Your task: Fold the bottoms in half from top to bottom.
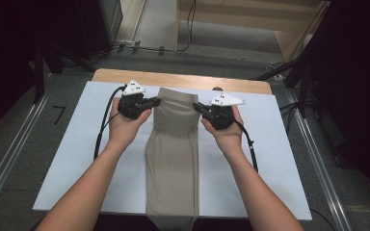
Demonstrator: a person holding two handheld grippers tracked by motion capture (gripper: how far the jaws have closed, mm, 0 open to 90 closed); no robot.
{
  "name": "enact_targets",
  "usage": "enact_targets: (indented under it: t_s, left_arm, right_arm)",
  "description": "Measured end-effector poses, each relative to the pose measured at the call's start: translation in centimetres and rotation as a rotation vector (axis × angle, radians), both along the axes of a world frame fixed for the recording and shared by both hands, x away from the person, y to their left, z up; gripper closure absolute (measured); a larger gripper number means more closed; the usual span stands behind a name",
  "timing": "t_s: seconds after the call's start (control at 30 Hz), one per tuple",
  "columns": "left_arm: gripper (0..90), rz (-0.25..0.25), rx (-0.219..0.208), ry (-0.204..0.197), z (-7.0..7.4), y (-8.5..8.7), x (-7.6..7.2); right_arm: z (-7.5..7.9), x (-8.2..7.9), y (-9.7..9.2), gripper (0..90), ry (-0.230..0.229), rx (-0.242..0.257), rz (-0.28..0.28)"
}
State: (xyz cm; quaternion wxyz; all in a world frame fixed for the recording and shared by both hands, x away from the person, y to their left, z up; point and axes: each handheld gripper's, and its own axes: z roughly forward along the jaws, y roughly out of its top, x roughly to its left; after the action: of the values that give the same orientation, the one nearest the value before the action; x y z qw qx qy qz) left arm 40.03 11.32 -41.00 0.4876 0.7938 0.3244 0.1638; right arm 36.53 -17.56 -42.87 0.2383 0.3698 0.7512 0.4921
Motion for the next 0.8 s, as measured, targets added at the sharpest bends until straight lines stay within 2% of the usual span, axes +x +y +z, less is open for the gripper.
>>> enact_targets:
  t_s: [0.17, 0.33, 0.43, 0.6, 0.67, 0.73, 0.8]
  left_arm:
    - [87.8, -0.032, -0.028, 0.01, -0.8, 0.8, -3.3]
    - [87.8, -0.075, -0.036, 0.027, -2.2, 1.6, -7.0]
    - [87.7, -0.097, -0.014, 0.017, -3.1, 1.9, -9.2]
    - [87.7, -0.137, 0.022, -0.037, -3.8, 2.2, -12.4]
    - [87.6, -0.151, 0.029, -0.036, -4.1, 2.3, -13.5]
    - [87.6, -0.163, 0.037, -0.026, -4.5, 2.4, -14.6]
    - [87.6, -0.168, 0.01, 0.017, -4.9, 2.8, -15.5]
  right_arm:
    - [-0.3, -3.0, 0.0, 87.7, -0.024, 0.002, 0.038]
    - [-1.9, -6.7, -0.2, 87.6, -0.037, 0.009, 0.097]
    - [-3.1, -8.7, -0.2, 87.6, -0.034, 0.003, 0.128]
    - [-4.6, -11.4, -0.2, 87.6, -0.025, 0.001, 0.16]
    - [-5.0, -12.4, -0.1, 87.6, -0.029, -0.006, 0.169]
    - [-5.3, -13.4, 0.0, 87.6, -0.042, -0.035, 0.183]
    - [-5.7, -14.4, 0.0, 87.6, -0.049, -0.042, 0.209]
